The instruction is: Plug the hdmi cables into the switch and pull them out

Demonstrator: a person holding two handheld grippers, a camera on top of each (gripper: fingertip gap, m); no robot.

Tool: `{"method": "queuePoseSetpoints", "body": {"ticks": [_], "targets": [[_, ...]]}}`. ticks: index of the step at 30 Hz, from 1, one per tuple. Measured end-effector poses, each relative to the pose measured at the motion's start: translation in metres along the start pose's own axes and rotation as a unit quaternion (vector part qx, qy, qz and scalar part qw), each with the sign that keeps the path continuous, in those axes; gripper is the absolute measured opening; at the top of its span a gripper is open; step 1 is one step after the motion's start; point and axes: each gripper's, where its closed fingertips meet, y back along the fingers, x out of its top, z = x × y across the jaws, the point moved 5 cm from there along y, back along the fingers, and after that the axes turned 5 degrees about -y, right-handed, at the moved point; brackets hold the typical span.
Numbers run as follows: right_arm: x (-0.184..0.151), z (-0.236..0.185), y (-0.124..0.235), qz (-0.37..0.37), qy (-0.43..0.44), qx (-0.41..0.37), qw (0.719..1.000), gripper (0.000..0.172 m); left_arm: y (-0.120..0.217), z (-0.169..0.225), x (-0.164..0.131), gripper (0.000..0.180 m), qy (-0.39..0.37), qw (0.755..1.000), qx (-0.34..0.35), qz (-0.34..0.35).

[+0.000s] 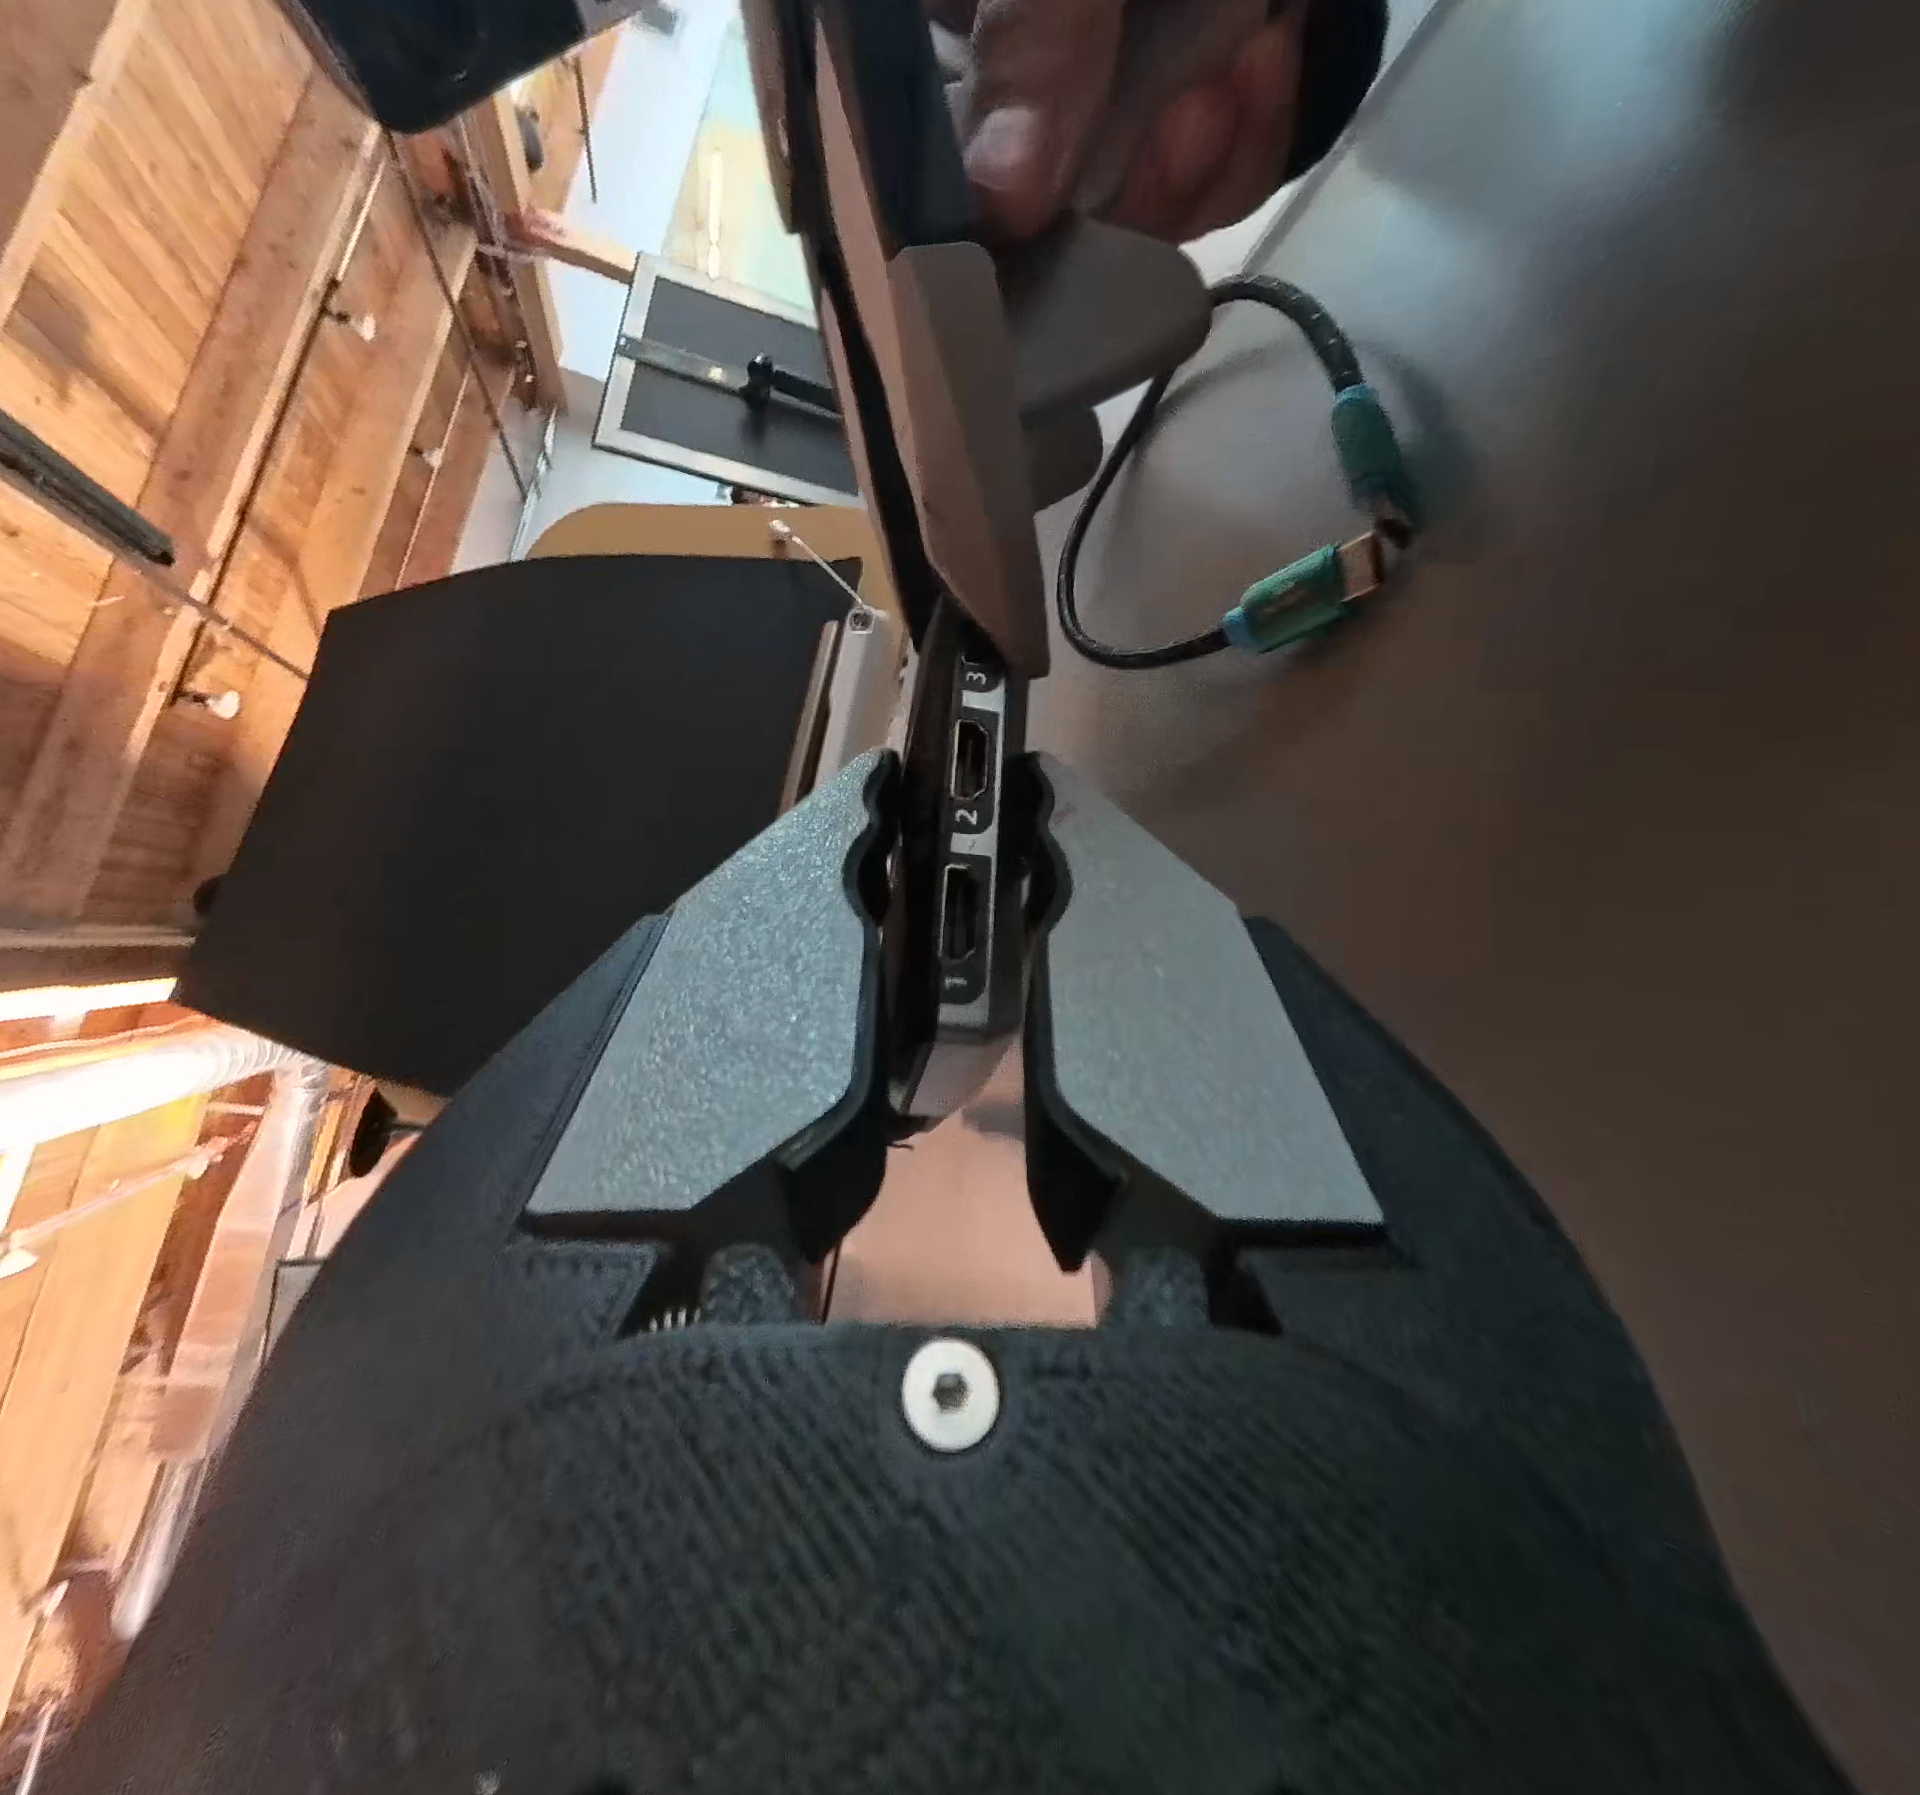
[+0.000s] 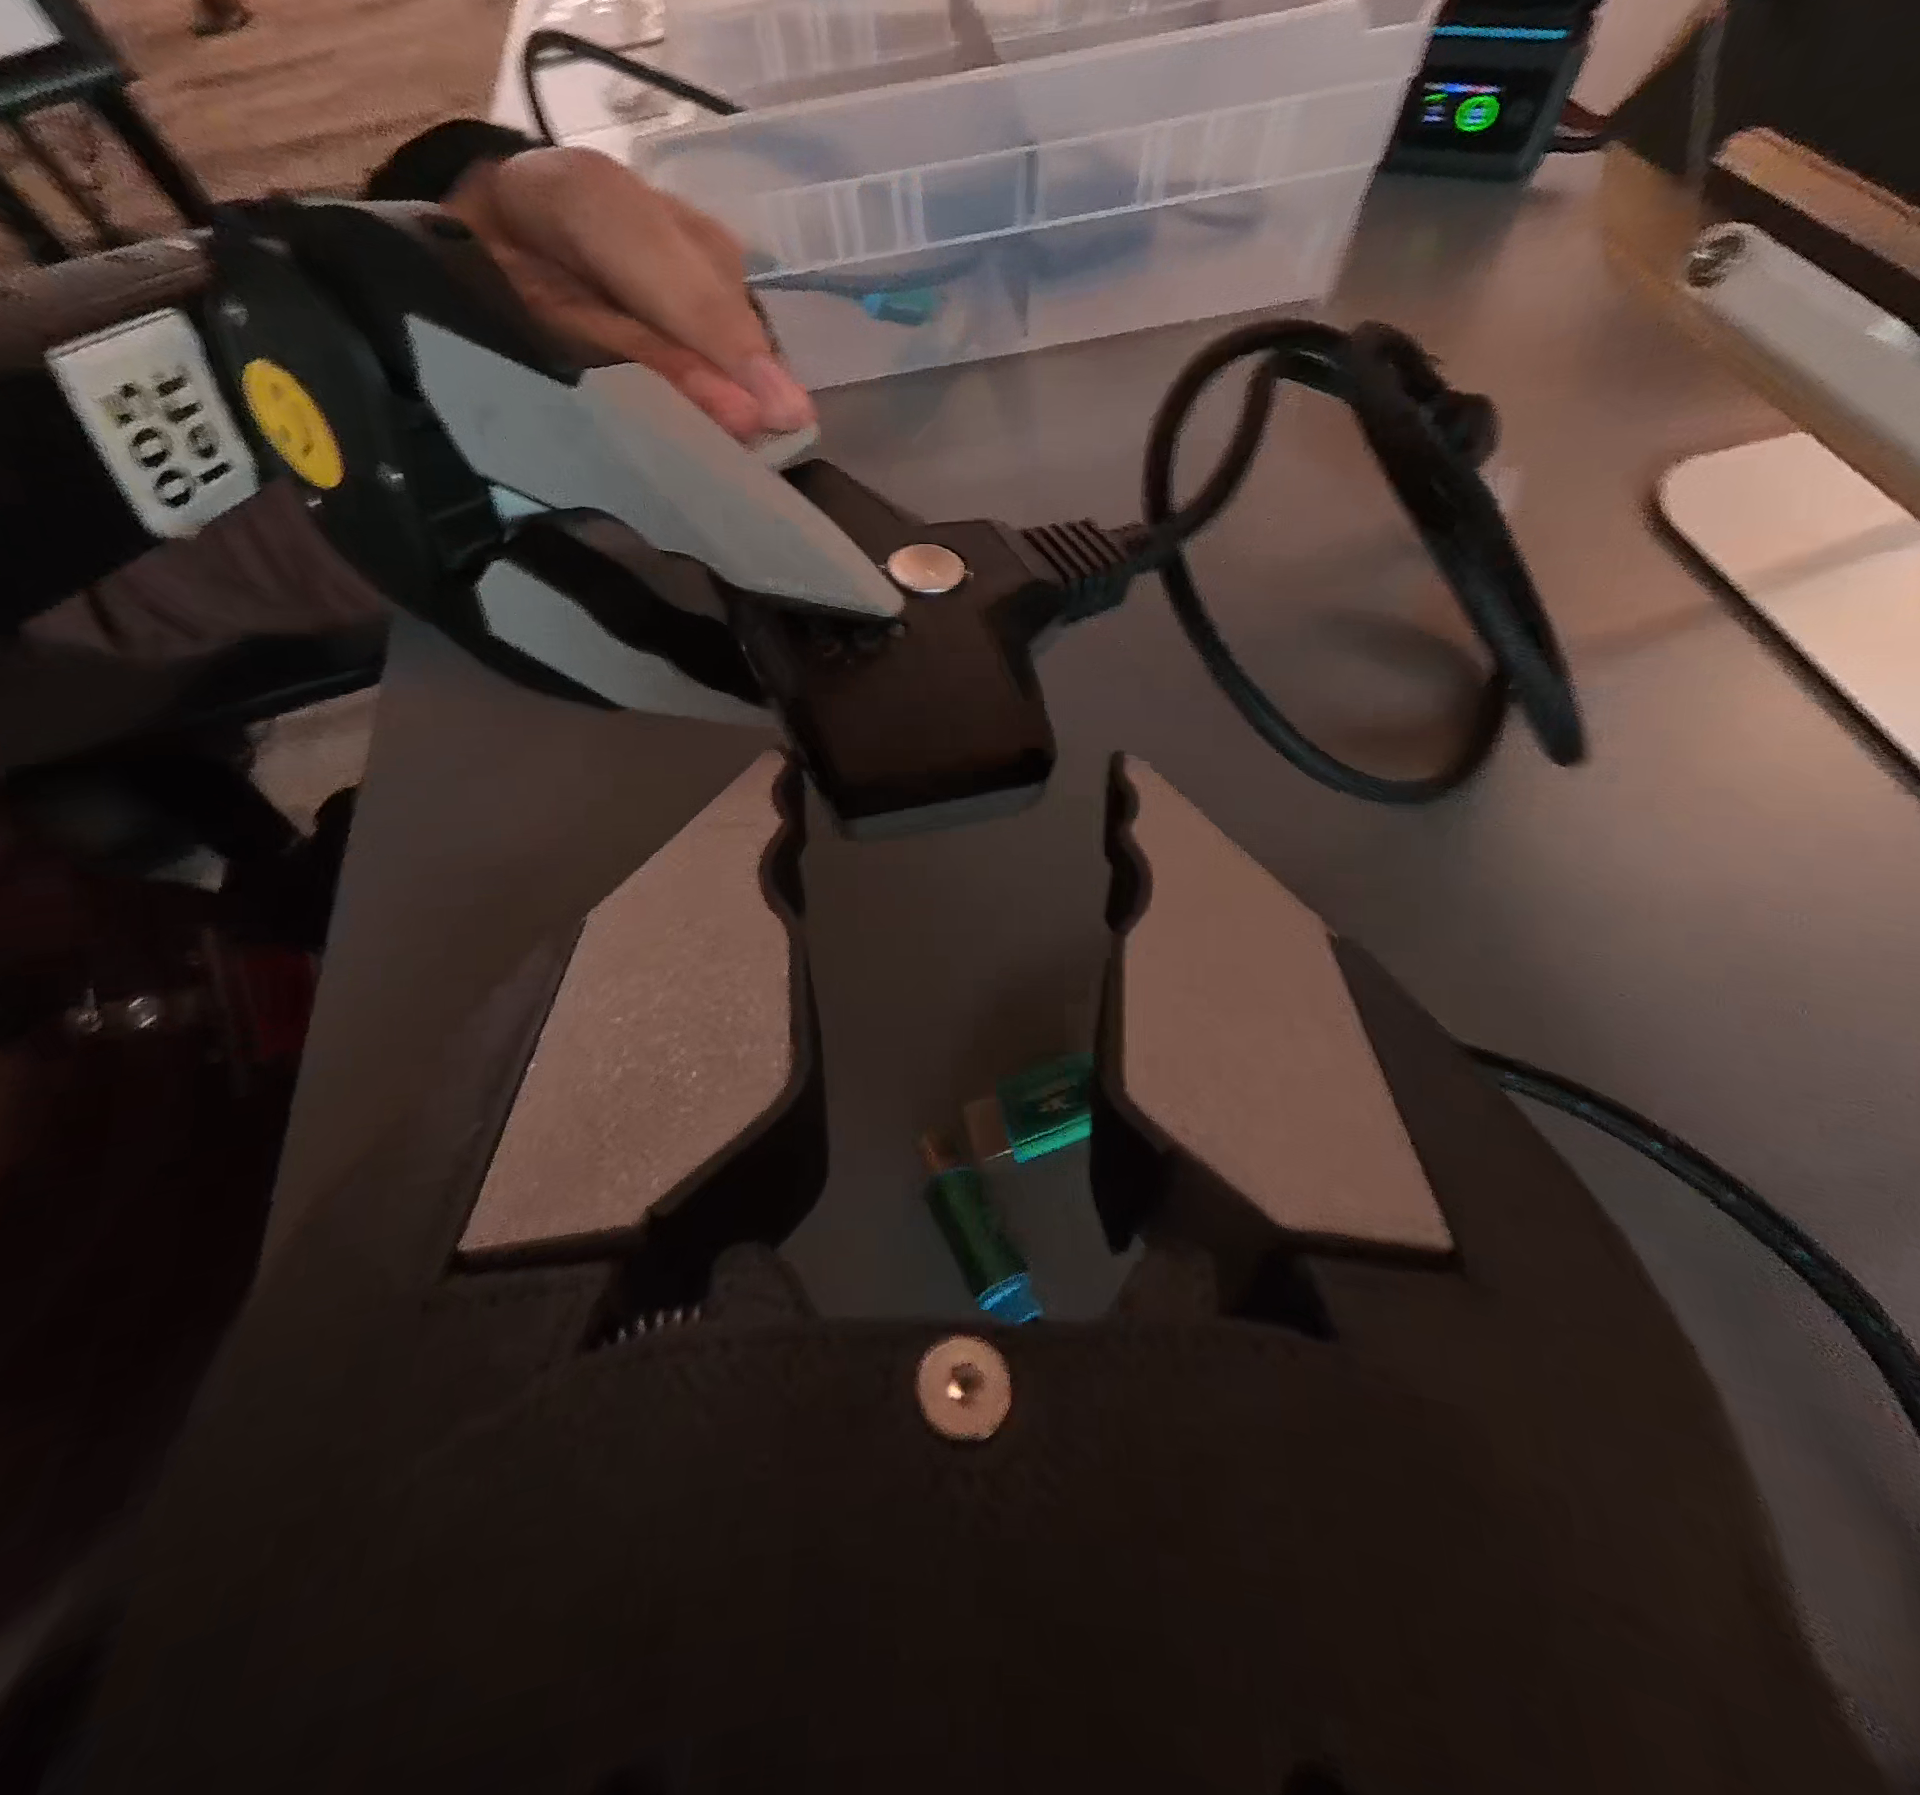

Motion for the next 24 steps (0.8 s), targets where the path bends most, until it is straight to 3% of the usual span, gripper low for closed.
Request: {"method": "queuePoseSetpoints", "body": {"ticks": [4,6,8,12,15,18,21,24], "targets": [[0.002,0.005,0.002,0.009,0.004,-0.039,0.999,0.062,-0.001,-0.003,-0.002,0.02,-0.002,1.0,0.02,-0.007],[0.001,0.005,0.006,0.013,0.033,-0.061,0.998,0.051,-0.001,-0.005,-0.005,0.02,0.013,1.0,0.023,-0.01],[0.001,0.003,0.009,0.012,0.109,-0.116,0.987,0.042,-0.002,-0.006,-0.009,0.021,0.04,0.999,0.012,-0.012],[0.002,-0.012,0.001,0.005,0.266,-0.215,0.94,0.04,-0.004,-0.001,-0.012,0.021,0.05,0.999,-0.014,-0.013],[-0.001,-0.028,-0.02,-0.015,0.311,-0.198,0.929,0.038,-0.004,0.003,-0.008,0.021,0.058,0.998,-0.034,-0.002],[-0.001,-0.026,-0.024,-0.037,0.392,-0.245,0.886,0.03,-0.002,0.002,-0.01,0.021,0.067,0.997,-0.035,0.007],[0.002,-0.027,-0.022,-0.014,0.46,-0.244,0.853,0.021,0.004,-0.002,-0.014,0.022,0.109,0.992,-0.043,0.037],[0.003,-0.024,-0.02,0.012,0.458,-0.223,0.861,0.02,0.008,-0.005,-0.022,0.023,0.107,0.993,-0.043,0.03]]}}
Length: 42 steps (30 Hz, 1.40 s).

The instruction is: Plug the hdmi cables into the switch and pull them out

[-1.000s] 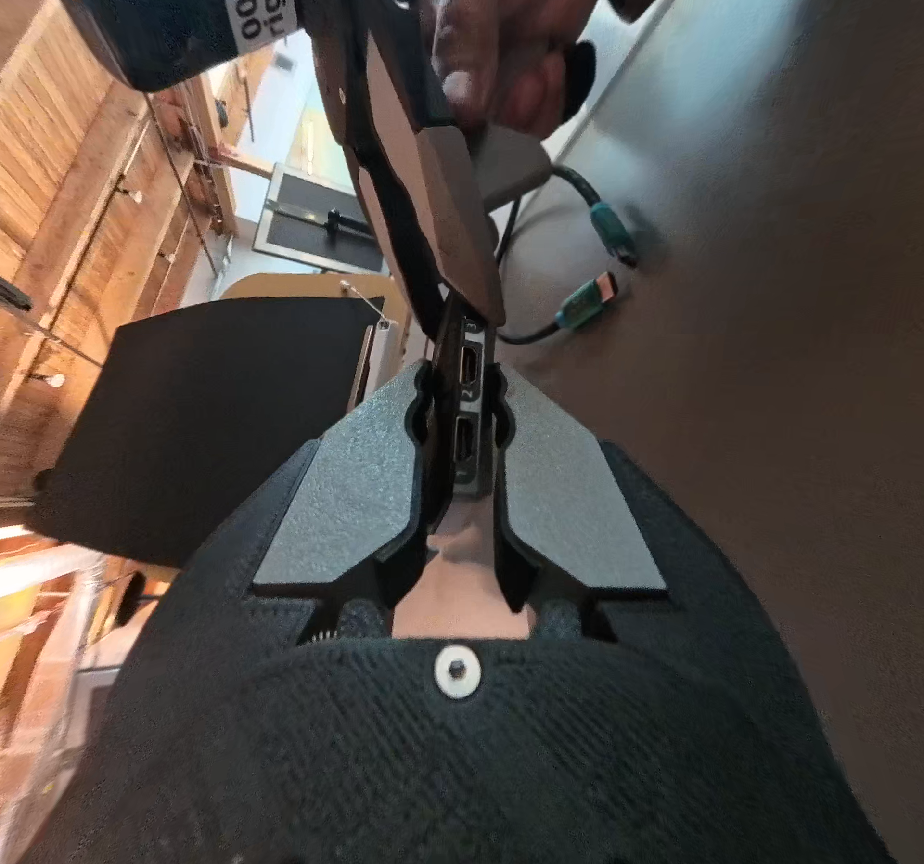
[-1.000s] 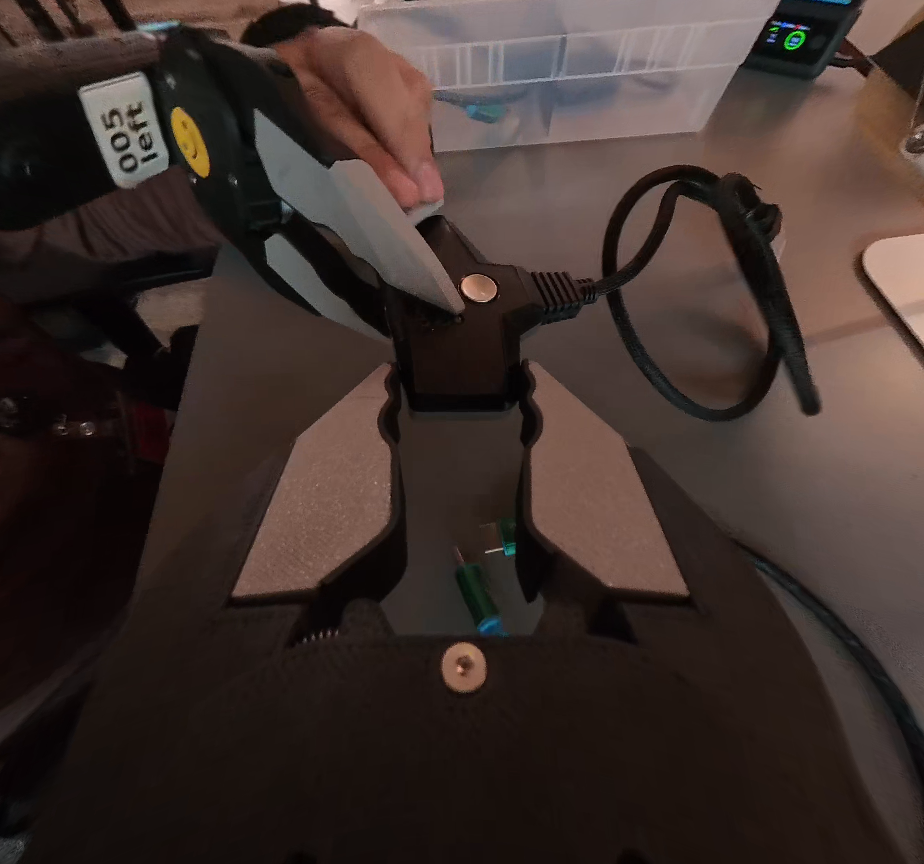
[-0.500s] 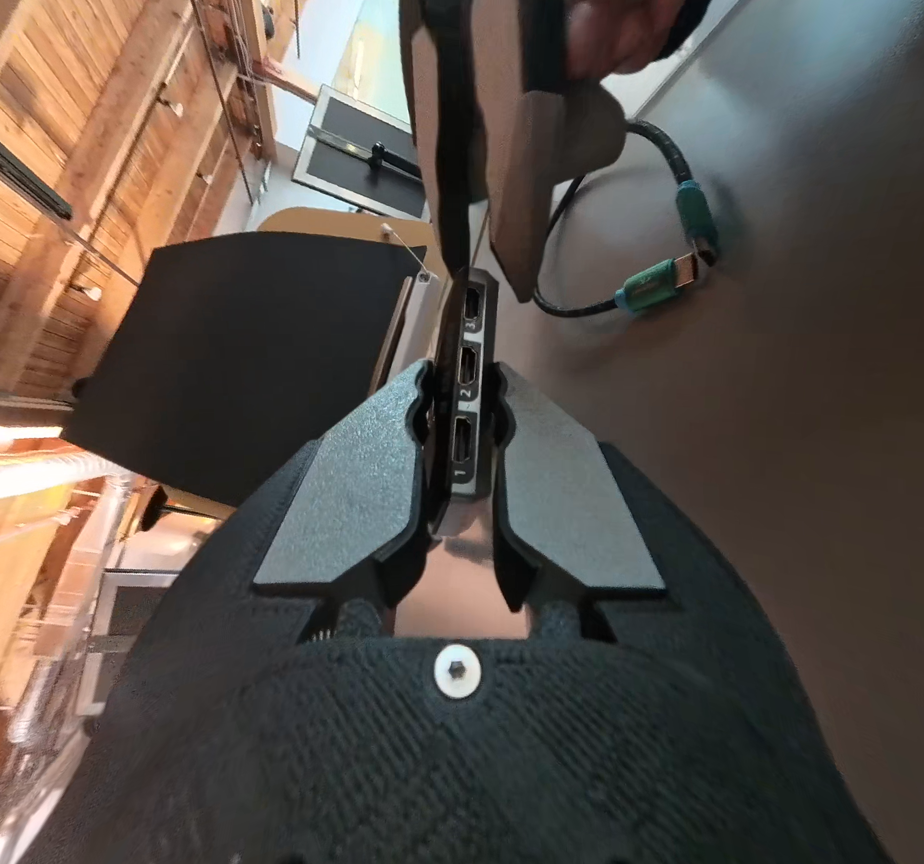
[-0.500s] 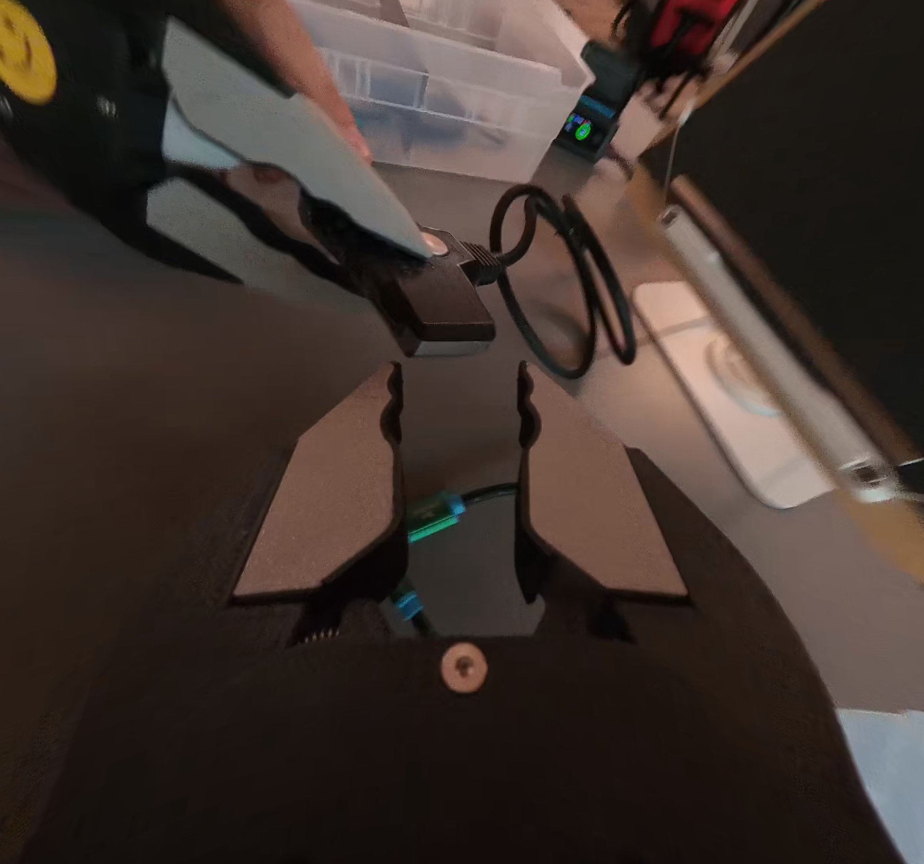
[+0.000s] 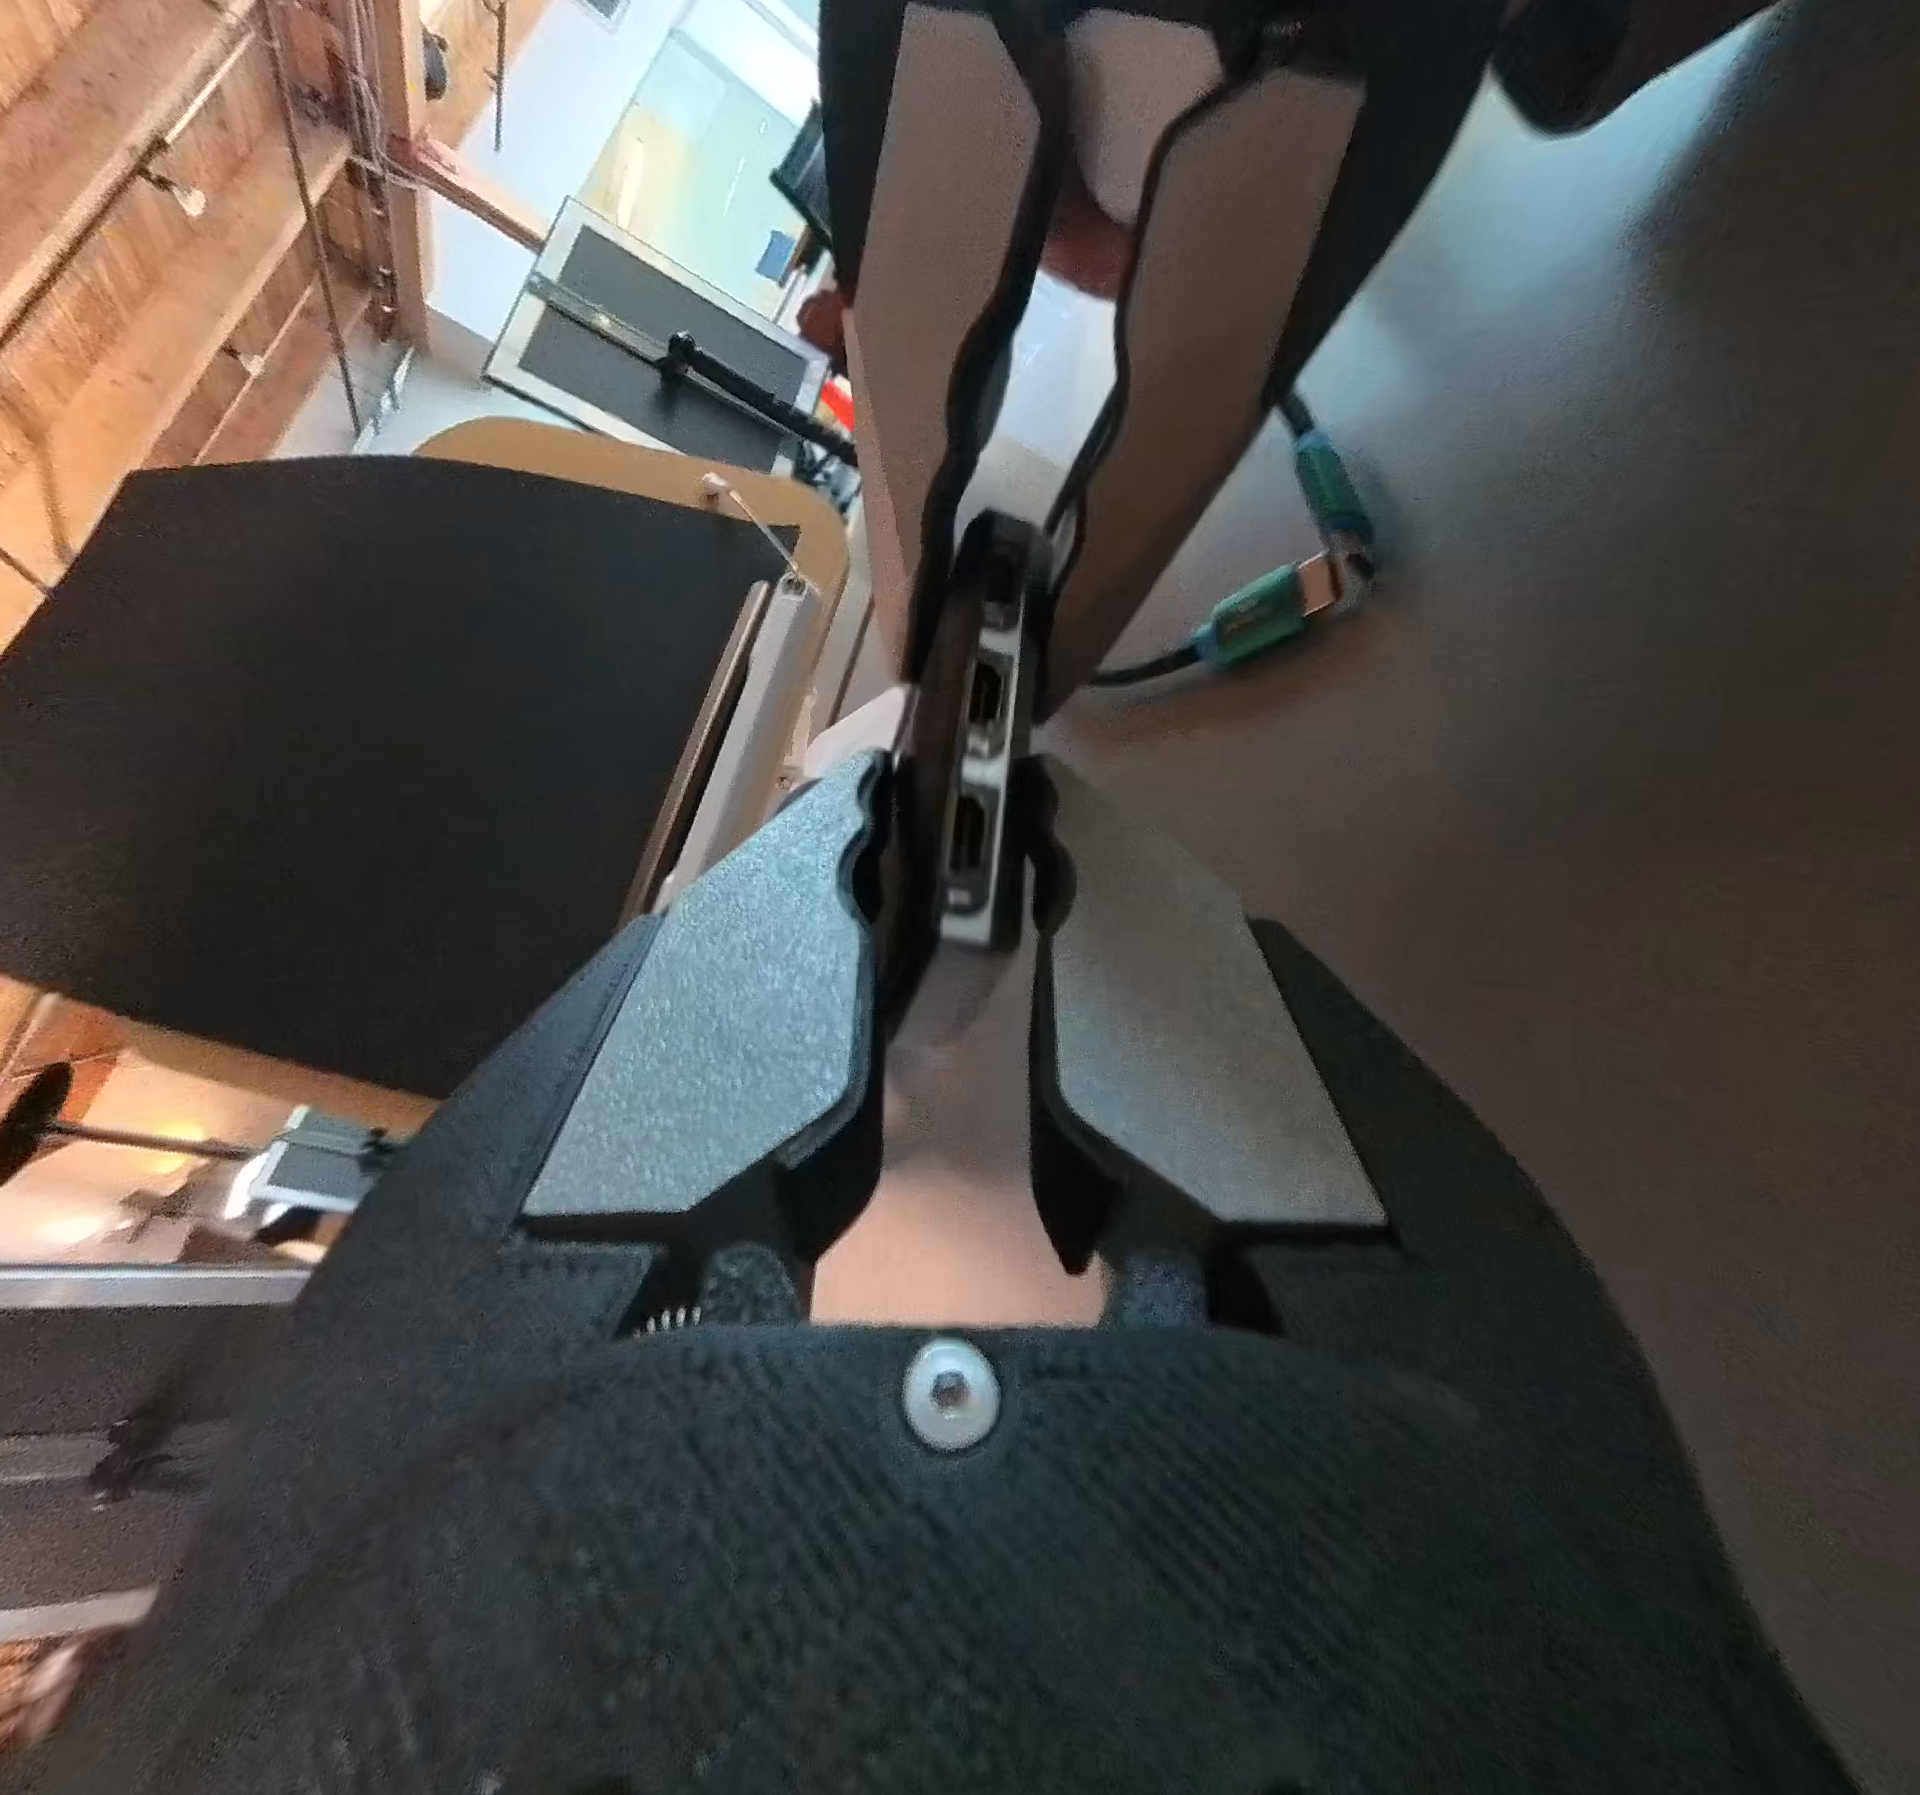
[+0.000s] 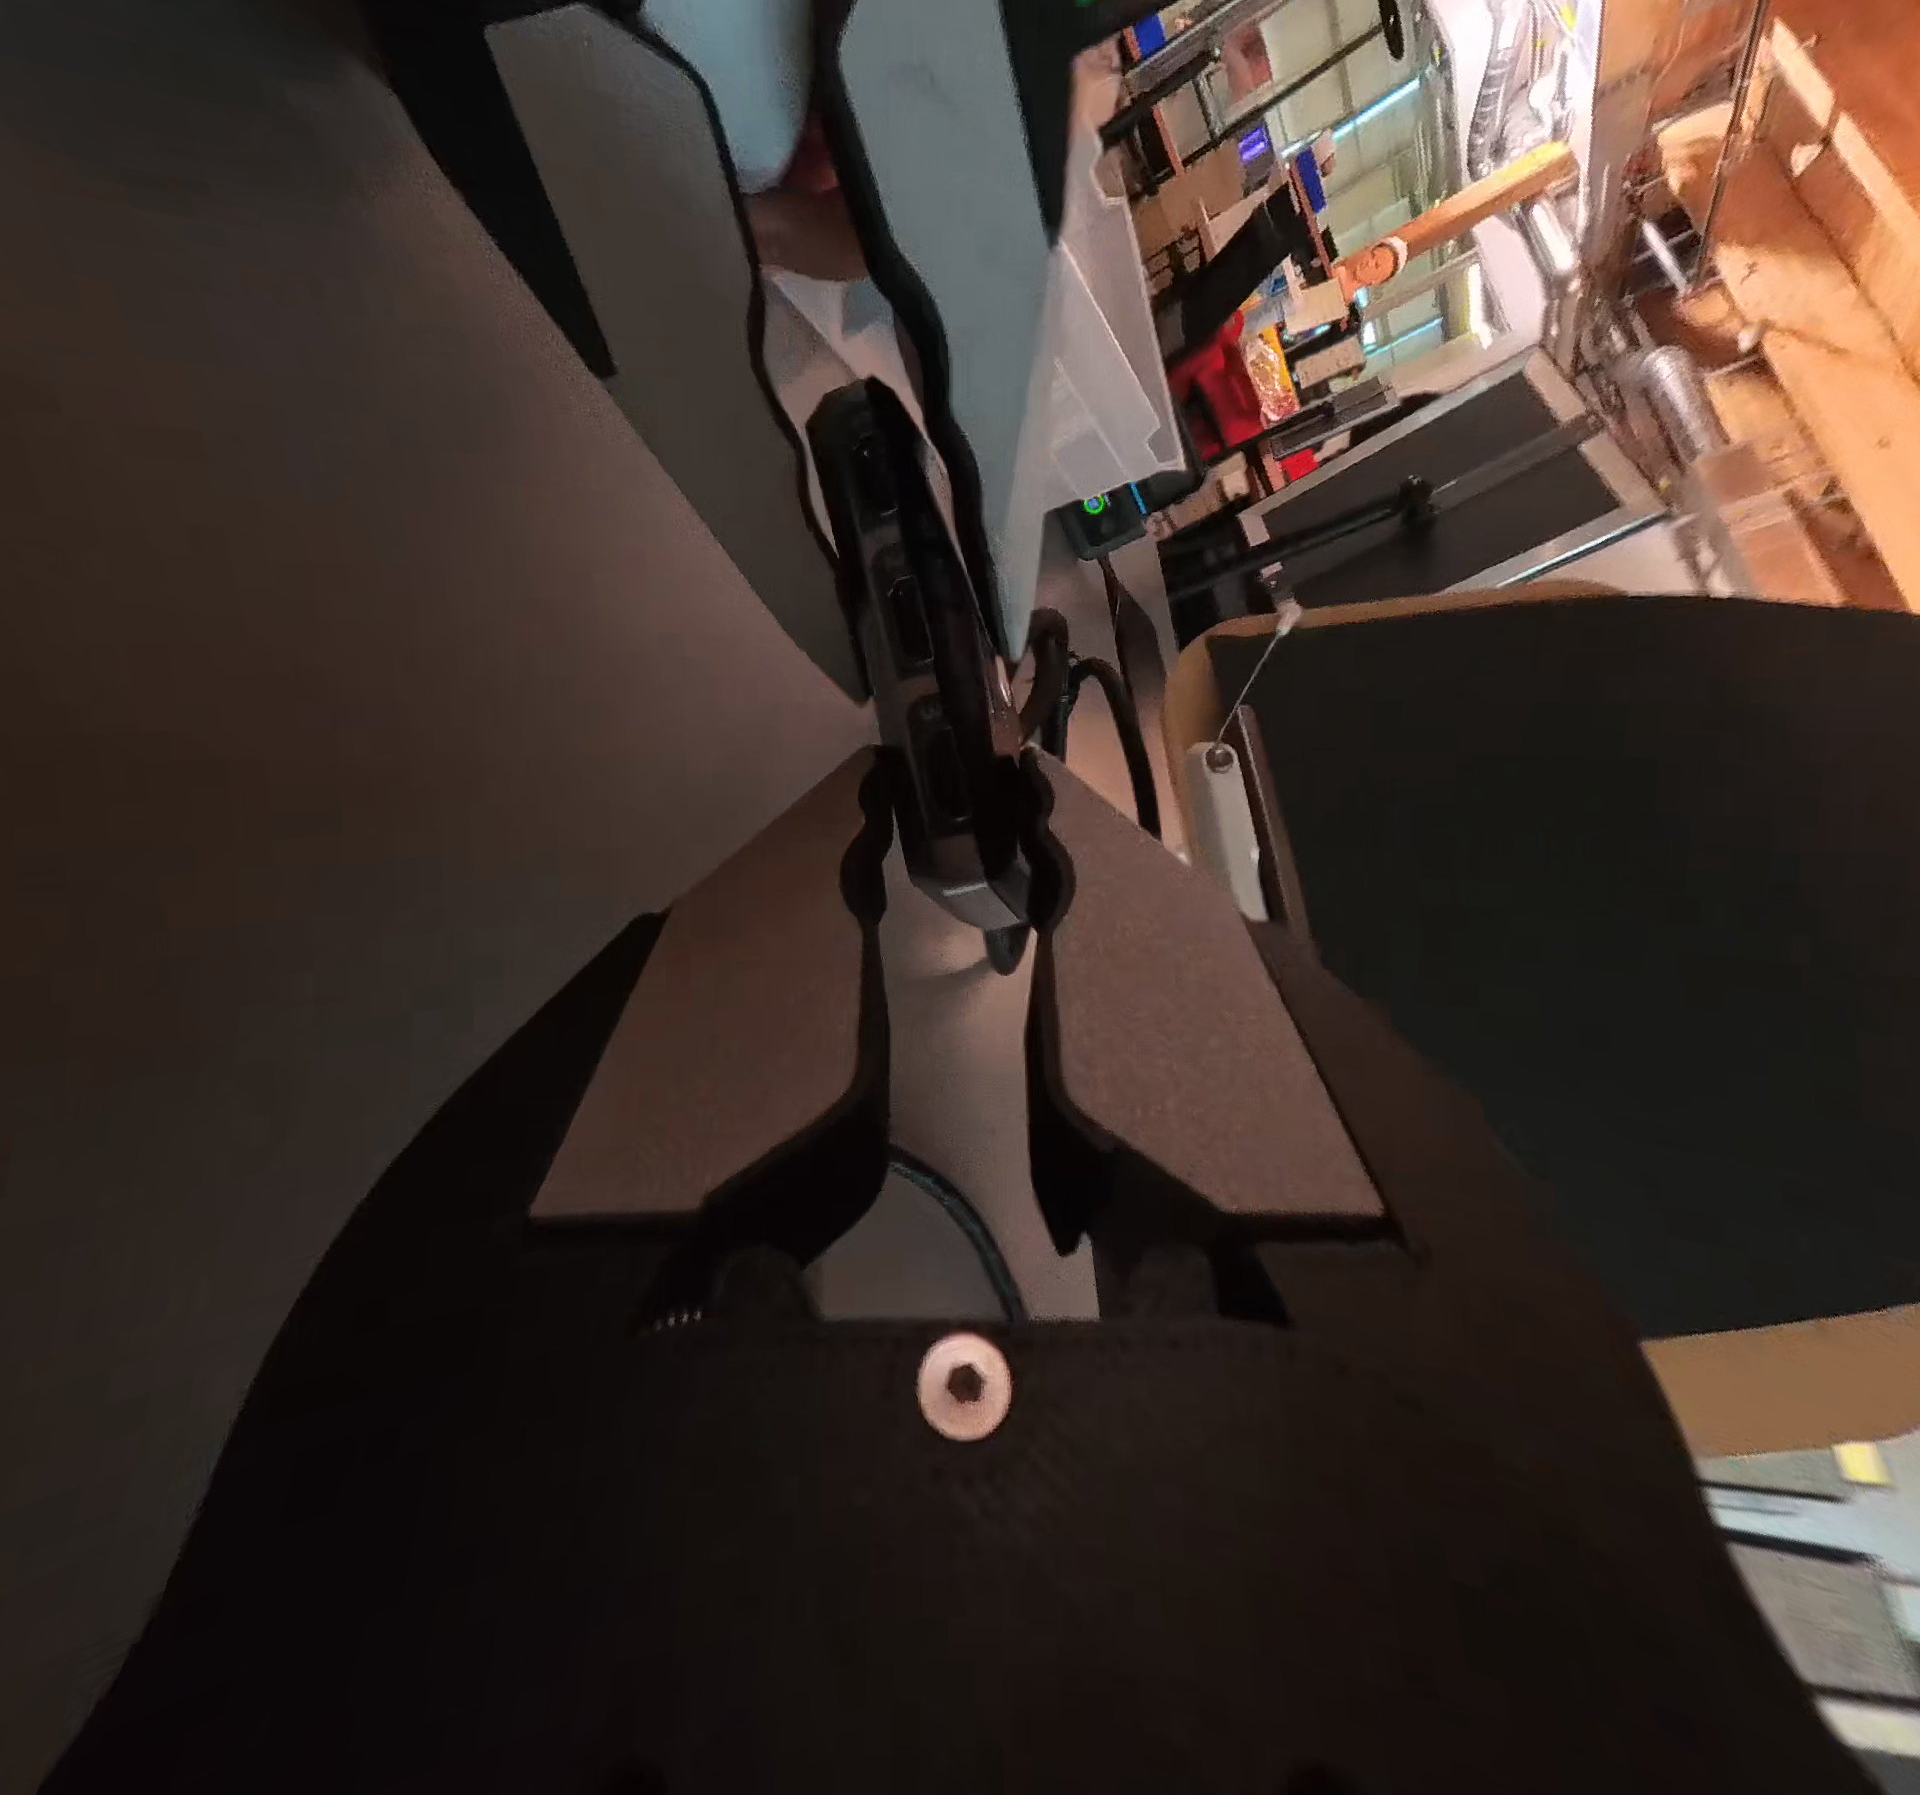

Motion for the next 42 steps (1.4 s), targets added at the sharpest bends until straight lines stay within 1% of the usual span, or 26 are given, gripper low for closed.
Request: {"method": "queuePoseSetpoints", "body": {"ticks": [3,6,8,9,11,16,18,20,23,25,27,32,35,37,40,42], "targets": [[-0.001,0.008,0.008,0.028,-0.049,0.01,0.998,0.02,0.004,-0.008,-0.011,0.027,-0.01,0.999,0.032,-0.015],[0.004,0.008,0.015,0.078,-0.068,0.039,0.994,0.02,0.007,-0.009,0.0,0.023,0.016,0.999,0.025,0.023],[0.006,0.004,0.016,0.101,-0.073,0.06,0.99,0.019,0.006,-0.003,0.007,0.024,0.013,0.999,0.012,0.04],[0.005,0.002,0.014,0.104,-0.075,0.066,0.99,0.02,0.005,0.0,0.009,0.023,0.007,0.999,0.005,0.037],[-0.001,0.001,0.011,0.089,-0.084,0.068,0.99,0.022,0.001,0.003,0.006,0.02,-0.006,1.0,0.004,0.018],[-0.01,-0.004,0.005,0.07,-0.13,0.101,0.984,0.024,-0.002,0.012,0.005,0.019,-0.022,1.0,-0.004,0.003],[-0.014,-0.01,0.002,0.054,-0.126,0.114,0.984,0.024,-0.003,0.018,0.005,0.019,-0.025,0.999,-0.021,0.002],[-0.017,-0.016,-0.002,0.038,-0.128,0.128,0.983,0.025,-0.005,0.023,0.006,0.02,-0.011,0.999,-0.045,0.005],[-0.019,-0.024,-0.007,0.001,-0.16,0.146,0.976,0.029,-0.009,0.03,0.006,0.021,0.003,0.998,-0.07,0.001],[-0.022,-0.025,-0.01,-0.029,-0.197,0.148,0.969,0.032,-0.013,0.031,0.004,0.021,-0.003,0.998,-0.066,-0.017],[-0.026,-0.022,-0.011,-0.047,-0.218,0.136,0.965,0.033,-0.018,0.03,0.002,0.021,0.006,0.998,-0.057,-0.034],[-0.03,-0.008,-0.013,-0.065,-0.266,0.098,0.957,0.039,-0.022,0.019,0.0,0.022,0.045,0.998,-0.03,-0.044],[-0.031,-0.008,-0.012,-0.069,-0.26,0.097,0.958,0.039,-0.022,0.02,-0.001,0.021,0.024,0.999,-0.028,-0.039],[-0.033,-0.009,-0.009,-0.072,-0.26,0.105,0.957,0.035,-0.023,0.023,-0.004,0.022,0.006,0.999,-0.032,-0.042],[-0.038,-0.003,-0.002,-0.077,-0.28,0.11,0.95,0.024,-0.022,0.022,-0.009,0.022,0.02,0.998,-0.039,-0.049],[-0.043,0.003,0.002,-0.088,-0.295,0.099,0.946,0.024,-0.022,0.019,-0.013,0.022,0.037,0.998,-0.033,-0.048]]}}
